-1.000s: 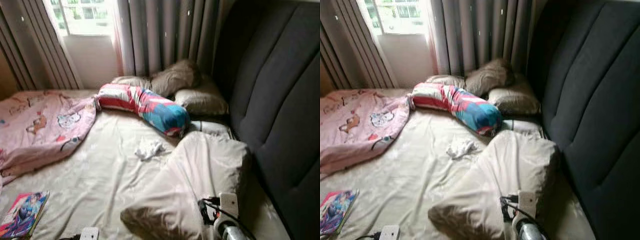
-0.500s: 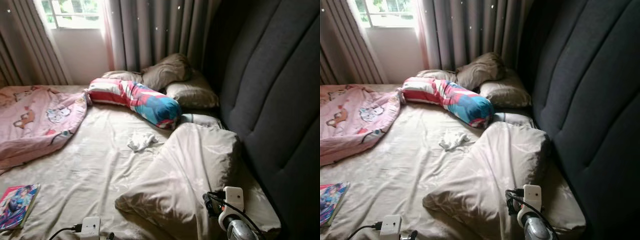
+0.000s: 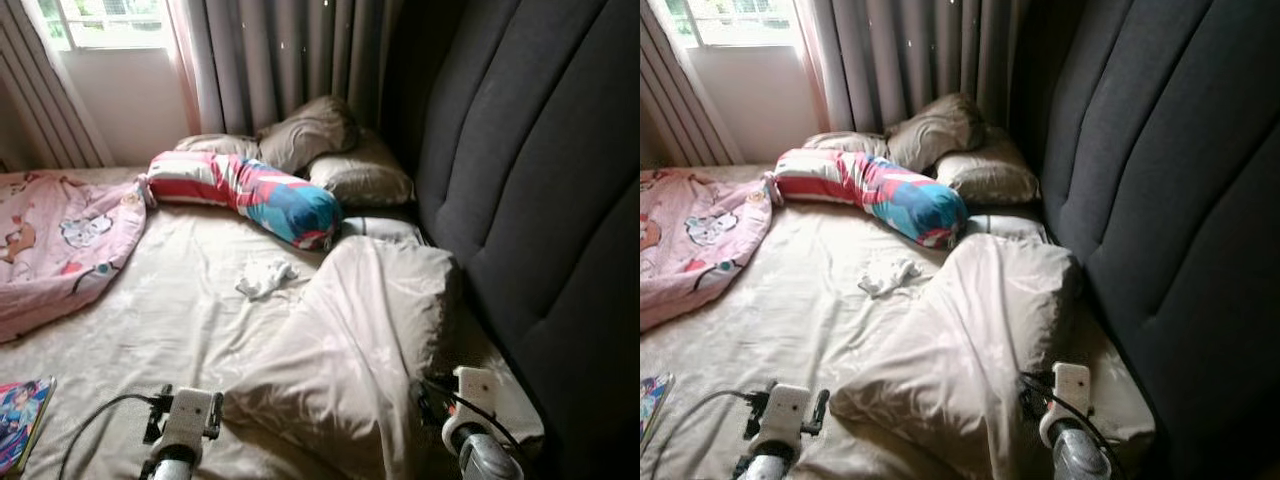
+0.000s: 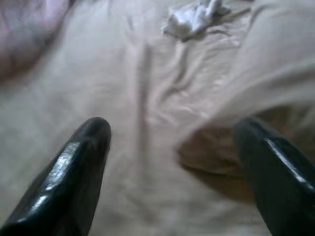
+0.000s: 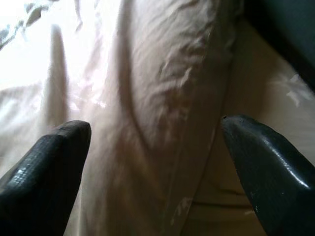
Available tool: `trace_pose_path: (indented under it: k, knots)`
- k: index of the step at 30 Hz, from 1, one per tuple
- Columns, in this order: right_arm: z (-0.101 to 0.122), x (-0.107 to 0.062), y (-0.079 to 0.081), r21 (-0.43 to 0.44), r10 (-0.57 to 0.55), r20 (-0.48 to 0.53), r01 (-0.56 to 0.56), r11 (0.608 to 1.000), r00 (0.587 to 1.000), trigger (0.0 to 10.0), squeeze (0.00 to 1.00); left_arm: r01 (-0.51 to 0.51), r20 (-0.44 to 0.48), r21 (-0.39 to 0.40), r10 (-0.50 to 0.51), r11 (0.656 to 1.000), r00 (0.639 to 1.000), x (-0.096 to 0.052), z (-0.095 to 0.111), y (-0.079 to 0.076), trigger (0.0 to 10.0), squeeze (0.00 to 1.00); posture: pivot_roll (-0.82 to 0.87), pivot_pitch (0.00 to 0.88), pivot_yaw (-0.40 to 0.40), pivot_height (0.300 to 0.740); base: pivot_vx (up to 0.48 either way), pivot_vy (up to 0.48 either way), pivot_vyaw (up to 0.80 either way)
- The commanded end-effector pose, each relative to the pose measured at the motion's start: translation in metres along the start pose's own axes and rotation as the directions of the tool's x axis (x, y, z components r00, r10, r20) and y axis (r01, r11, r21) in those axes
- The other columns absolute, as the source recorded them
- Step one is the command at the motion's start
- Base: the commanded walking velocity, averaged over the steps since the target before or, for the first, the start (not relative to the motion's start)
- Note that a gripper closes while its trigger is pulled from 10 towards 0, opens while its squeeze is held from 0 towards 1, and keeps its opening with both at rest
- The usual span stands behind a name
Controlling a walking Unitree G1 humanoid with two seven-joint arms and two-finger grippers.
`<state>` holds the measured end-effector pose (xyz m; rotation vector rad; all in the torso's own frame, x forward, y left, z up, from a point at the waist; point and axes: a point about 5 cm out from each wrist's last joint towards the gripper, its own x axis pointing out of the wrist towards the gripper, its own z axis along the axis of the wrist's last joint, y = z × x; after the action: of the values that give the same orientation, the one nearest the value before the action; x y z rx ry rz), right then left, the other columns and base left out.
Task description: Clean up the room
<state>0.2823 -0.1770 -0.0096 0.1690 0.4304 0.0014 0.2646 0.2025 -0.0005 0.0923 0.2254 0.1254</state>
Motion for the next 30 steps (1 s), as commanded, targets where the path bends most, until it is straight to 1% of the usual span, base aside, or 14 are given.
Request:
trace_pose_path:
  k: [1,4,5,7,8,9,10,13,14,17,19,22,27,30]
  knots:
    - [-0.005,-0.003,-0.002,0.004,-0.001,-0.006,0.001,1.0,1.0,10.0,0.0,0.022,0.044,-0.043,-0.02,0.999,0.999,0.002,0.008,-0.001,10.0,0.0,0.0,0.117,-0.02,0.655,0.0,0.0,0.0]
    - [-0.004,-0.003,-0.001,-0.009,0.006,0.001,-0.006,1.0,1.0,10.0,0.0,0.043,0.062,-0.042,-0.04,0.998,0.997,0.003,0.011,-0.005,10.0,0.0,0.0,0.122,-0.016,0.655,0.0,0.0,0.0]
    - [-0.003,-0.003,-0.002,-0.026,0.011,0.006,-0.011,1.0,1.0,10.0,0.0,0.054,0.062,-0.038,-0.051,0.998,0.997,0.001,0.01,-0.008,10.0,0.0,-0.01,0.13,-0.014,0.655,0.0,0.0,0.0]
    - [-0.004,-0.003,-0.003,-0.026,0.009,0.008,-0.009,1.0,1.0,10.0,0.0,0.064,0.057,-0.048,-0.062,0.997,0.996,-0.001,0.008,-0.01,10.0,0.0,0.0,0.131,-0.016,0.655,0.0,0.0,0.0]
    - [-0.004,-0.004,-0.004,-0.023,0.008,0.01,-0.008,1.0,1.0,10.0,0.0,0.068,0.058,-0.055,-0.064,0.996,0.996,-0.002,0.008,-0.011,10.0,0.0,0.0,0.146,-0.031,0.655,0.0,0.0,0.0]
    - [-0.004,-0.004,-0.004,-0.018,0.008,0.01,-0.008,1.0,1.0,10.0,0.0,0.07,0.062,-0.061,-0.066,0.996,0.996,-0.004,0.007,-0.012,10.0,0.0,0.01,0.154,-0.043,0.655,0.0,0.0,0.46]
    - [-0.007,-0.004,0.001,-0.03,0.04,-0.005,-0.04,0.999,0.999,10.0,0.0,0.079,0.07,-0.087,-0.073,0.993,0.995,-0.009,0.004,-0.016,10.0,0.0,0.02,0.169,-0.056,0.655,0.0,0.0,0.8]
    - [-0.009,-0.004,0.005,-0.039,0.066,-0.017,-0.067,0.997,0.998,10.0,0.0,0.073,0.081,-0.11,-0.064,0.991,0.995,-0.016,0.002,-0.017,10.0,0.0,0.03,0.191,-0.081,0.655,0.0,0.0,0.8]
    - [-0.009,-0.004,0.005,-0.039,0.066,-0.017,-0.067,0.997,0.998,10.0,0.0,0.073,0.081,-0.11,-0.064,0.991,0.995,-0.016,0.002,-0.017,10.0,0.0,0.03,0.191,-0.081,0.655,0.0,0.0,0.8]
    - [-0.01,-0.004,0.005,-0.025,0.062,-0.021,-0.062,0.998,0.998,10.0,0.0,0.07,0.095,-0.103,-0.06,0.992,0.994,-0.02,0.003,-0.015,10.0,0.0,0.02,0.204,-0.079,0.655,0.0,0.0,0.0]
    - [-0.008,-0.004,0.005,-0.043,0.061,-0.01,-0.061,0.997,0.998,10.0,0.0,0.09,0.106,-0.085,-0.08,0.992,0.991,-0.022,0.004,-0.016,10.0,0.0,0.01,0.211,-0.07,0.655,0.0,0.0,0.0]
    - [-0.006,-0.004,0.004,-0.015,0.043,0.012,-0.043,0.999,0.999,10.0,0.0,0.151,0.115,-0.048,-0.145,0.987,0.983,-0.02,0.009,-0.018,10.0,0.0,0.0,0.21,-0.059,0.655,0.0,0.0,0.0]
    - [-0.009,-0.006,0.006,-0.015,0.045,0.018,-0.044,0.999,0.999,10.0,0.0,0.158,0.115,-0.047,-0.151,0.986,0.982,-0.013,0.015,-0.016,10.0,0.0,0.0,0.219,-0.045,0.655,0.0,0.0,0.0]
    - [-0.01,-0.007,0.005,-0.013,0.039,0.029,-0.039,0.999,0.999,10.0,0.0,0.172,0.123,-0.04,-0.166,0.984,0.978,-0.013,0.018,-0.017,10.0,0.0,-0.02,0.213,-0.039,0.655,0.0,0.0,0.0]
